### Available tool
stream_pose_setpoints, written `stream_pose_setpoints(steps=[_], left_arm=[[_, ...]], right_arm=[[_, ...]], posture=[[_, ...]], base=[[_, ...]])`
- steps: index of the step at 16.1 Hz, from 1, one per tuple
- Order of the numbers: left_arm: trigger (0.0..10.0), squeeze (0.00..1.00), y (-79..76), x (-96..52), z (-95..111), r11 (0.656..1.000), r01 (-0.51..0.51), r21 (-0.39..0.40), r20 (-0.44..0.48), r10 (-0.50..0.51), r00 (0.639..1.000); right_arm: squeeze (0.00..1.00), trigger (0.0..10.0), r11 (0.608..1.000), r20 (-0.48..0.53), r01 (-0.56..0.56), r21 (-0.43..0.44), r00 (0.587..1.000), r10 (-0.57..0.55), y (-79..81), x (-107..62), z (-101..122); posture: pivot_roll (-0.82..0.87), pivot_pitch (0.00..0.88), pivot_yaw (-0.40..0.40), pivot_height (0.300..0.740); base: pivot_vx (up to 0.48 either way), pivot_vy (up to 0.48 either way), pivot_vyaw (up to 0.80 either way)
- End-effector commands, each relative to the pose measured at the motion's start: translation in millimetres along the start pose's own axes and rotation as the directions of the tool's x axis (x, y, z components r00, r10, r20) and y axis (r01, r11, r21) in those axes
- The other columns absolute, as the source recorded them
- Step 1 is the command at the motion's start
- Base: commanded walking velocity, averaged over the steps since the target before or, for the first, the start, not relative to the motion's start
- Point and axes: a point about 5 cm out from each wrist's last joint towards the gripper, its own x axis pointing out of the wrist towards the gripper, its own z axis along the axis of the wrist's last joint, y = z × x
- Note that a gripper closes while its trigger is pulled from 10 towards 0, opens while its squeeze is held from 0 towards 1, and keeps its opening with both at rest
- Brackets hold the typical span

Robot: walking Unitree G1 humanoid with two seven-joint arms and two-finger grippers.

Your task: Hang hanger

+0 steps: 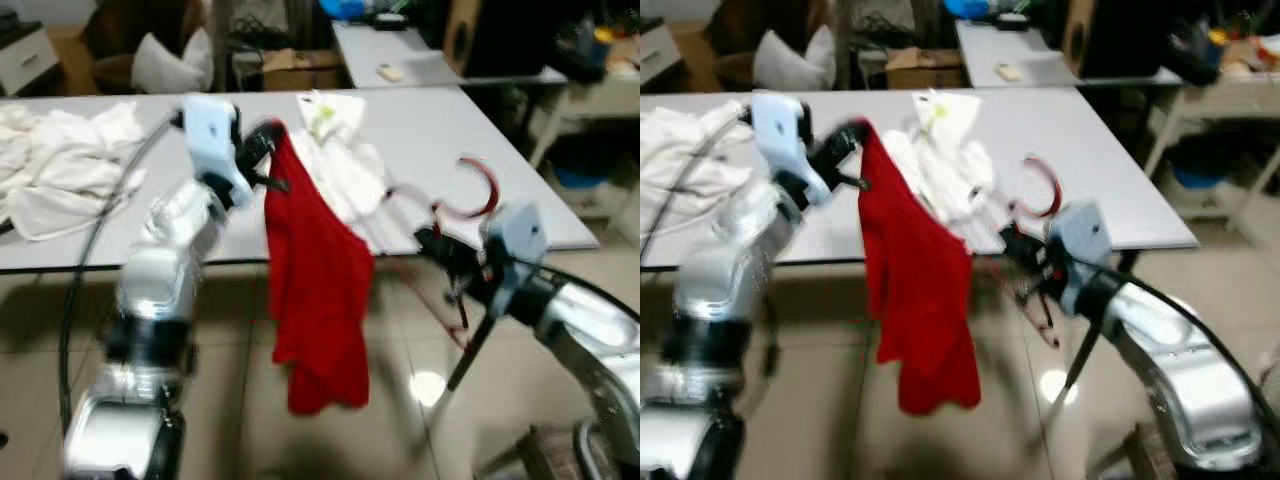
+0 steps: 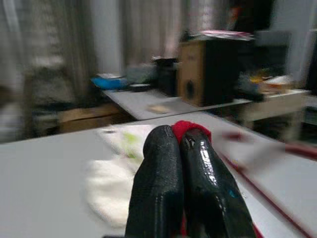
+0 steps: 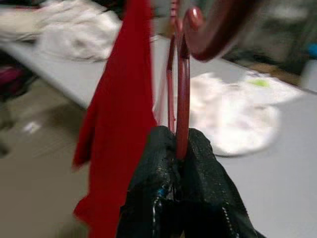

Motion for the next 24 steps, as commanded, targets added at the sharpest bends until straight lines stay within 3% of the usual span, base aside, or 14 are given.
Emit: stream_pose_setpoints(steps=[1, 4, 7, 11, 14, 19, 24], left_arm=[[10.0, 0.0, 7.8, 10.0, 11, 0.999, -0.02, 0.035, 0.016, 0.02, 1.0], [10.0, 0.0, 25.3, 21.4, 29, 0.994, -0.045, 0.1, 0.03, 0.042, 0.999], [10.0, 0.0, 32.4, 31.1, 47, 0.991, -0.031, 0.13, 0.073, 0.022, 0.997], [10.0, 0.0, 26.2, 38.4, 71, 0.992, 0.019, 0.123, 0.141, -0.037, 0.989], [10.0, 0.0, 20.9, 38.8, 96, 0.994, 0.068, 0.09, 0.215, -0.087, 0.973], [10.0, 0.0, 10.8, 35.0, 118, 0.99, 0.126, 0.068, 0.281, -0.14, 0.949], [10.0, 0.0, 0.4, 28.3, 142, 0.979, 0.191, 0.078, 0.342, -0.206, 0.917]], right_arm=[[0.0, 10.0, 0.996, -0.005, -0.064, -0.056, 0.998, 0.064, -4.5, -11.9, 10], [0.0, 10.0, 0.971, -0.056, -0.209, -0.113, 0.977, 0.204, -6.3, -27.0, 20], [0.0, 10.0, 0.937, -0.067, -0.331, -0.116, 0.943, 0.325, -3.7, -26.3, 29], [0.0, 10.0, 0.912, -0.112, -0.367, -0.185, 0.93, 0.351, -4.6, -1.2, 27], [0.0, 10.0, 0.902, -0.105, -0.359, -0.241, 0.933, 0.343, -9.4, 26.5, 31], [0.0, 10.0, 0.863, -0.13, -0.39, -0.32, 0.921, 0.368, -15.3, 48.8, 35], [0.0, 10.0, 0.844, -0.134, -0.333, -0.421, 0.943, 0.305, -35.1, 73.0, 52]], posture=[[0.02, 0.0, 0.046, 0.74], [0.02, 0.0, 0.05, 0.74], [0.02, 0.0, 0.036, 0.74], [0.04, 0.0, 0.023, 0.74], [0.05, 0.0, 0.017, 0.74], [0.06, 0.0, 0.015, 0.74], [0.07, 0.0, 0.009, 0.74]], base=[[0.352, 0.0, 0.0], [0.352, 0.0, 0.0], [0.354, 0.0, 0.0], [0.355, 0.0, 0.0], [0.356, 0.0, 0.0], [0.358, 0.0, 0.0], [0.357, 0.0, 0.0]])
